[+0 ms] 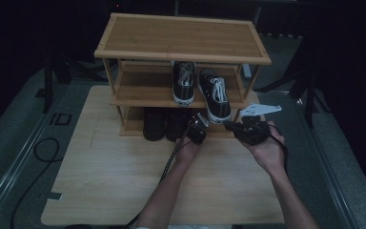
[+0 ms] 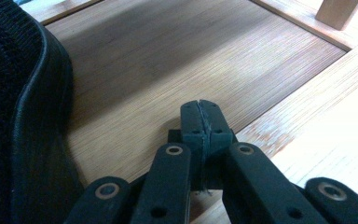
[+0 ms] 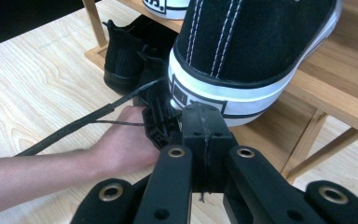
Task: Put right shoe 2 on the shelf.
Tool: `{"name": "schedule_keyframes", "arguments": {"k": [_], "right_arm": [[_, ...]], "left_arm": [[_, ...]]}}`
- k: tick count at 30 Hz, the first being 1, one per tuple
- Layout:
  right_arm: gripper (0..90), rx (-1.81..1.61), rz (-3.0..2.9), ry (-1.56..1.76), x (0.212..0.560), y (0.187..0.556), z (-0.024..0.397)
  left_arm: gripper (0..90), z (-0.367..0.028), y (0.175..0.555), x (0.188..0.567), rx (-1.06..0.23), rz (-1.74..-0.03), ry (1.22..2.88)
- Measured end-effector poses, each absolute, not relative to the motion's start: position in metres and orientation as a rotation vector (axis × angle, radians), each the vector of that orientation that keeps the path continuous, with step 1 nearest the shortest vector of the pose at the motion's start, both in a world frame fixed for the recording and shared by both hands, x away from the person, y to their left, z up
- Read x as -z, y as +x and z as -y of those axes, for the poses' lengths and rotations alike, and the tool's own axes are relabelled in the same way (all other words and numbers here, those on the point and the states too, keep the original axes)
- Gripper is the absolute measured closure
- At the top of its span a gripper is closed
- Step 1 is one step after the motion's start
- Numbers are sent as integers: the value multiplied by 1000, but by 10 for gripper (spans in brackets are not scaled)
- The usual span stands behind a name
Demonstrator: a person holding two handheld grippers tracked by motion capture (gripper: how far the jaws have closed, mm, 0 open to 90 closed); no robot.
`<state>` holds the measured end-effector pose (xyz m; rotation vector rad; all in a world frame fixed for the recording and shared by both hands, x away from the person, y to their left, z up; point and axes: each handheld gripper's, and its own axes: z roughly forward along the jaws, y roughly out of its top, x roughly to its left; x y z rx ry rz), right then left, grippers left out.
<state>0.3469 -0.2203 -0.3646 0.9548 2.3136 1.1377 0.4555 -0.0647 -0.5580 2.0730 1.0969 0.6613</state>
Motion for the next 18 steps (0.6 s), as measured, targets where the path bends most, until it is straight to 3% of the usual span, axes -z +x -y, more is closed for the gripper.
{"name": "schedule_keyframes", "arguments": {"k": [18], "right_arm": [[900,-1155,-2322,963,367,360,213]], "left_arm": [[900,66,456,559,-650,-1097,2066]]}}
